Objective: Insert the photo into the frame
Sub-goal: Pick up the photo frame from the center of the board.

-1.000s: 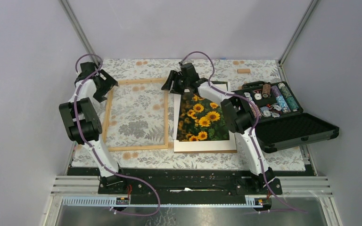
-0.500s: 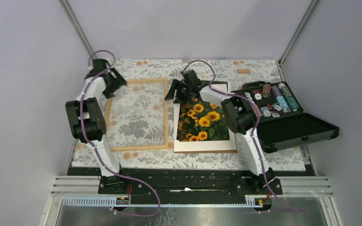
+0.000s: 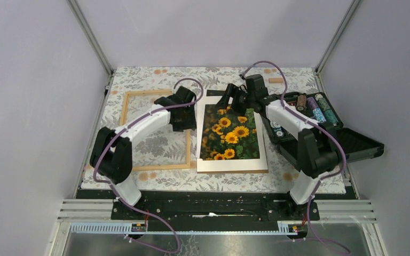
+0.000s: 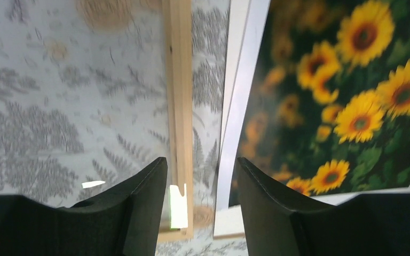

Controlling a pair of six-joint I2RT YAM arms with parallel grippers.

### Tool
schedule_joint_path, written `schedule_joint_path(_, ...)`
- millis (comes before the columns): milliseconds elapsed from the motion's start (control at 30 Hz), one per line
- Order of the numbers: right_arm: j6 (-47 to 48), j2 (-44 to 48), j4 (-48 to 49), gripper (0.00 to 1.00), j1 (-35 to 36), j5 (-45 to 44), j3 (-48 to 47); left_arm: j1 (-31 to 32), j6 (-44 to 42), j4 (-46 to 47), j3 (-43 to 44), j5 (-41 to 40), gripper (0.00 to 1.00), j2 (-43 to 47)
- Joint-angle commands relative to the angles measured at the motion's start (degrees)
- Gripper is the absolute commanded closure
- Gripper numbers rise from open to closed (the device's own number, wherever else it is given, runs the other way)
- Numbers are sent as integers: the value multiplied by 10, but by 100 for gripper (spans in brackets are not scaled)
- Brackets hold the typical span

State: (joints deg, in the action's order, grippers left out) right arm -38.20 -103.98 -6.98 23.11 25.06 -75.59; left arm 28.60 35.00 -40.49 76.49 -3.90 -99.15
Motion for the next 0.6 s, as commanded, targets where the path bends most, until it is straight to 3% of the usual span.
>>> schedule_joint_path(0,28,57,-7,20,10,-1,68,66,24,-57,-53,-56,45,85)
schedule_joint_path(133,8,82,24,20,13,25,116,90,34,-71,-117,-16,47,132)
schedule_joint_path(433,7,88,41,20,59,32,130,94,33,-104,-188,-40,47,183)
schedule_joint_path(500,-13,76,61,20,78,52,129,51,26,-102,-188,-43,37,211)
schedule_joint_path(567,-41,61,108,21,101,71,129,-28,11,-90,-192,-14,22,244)
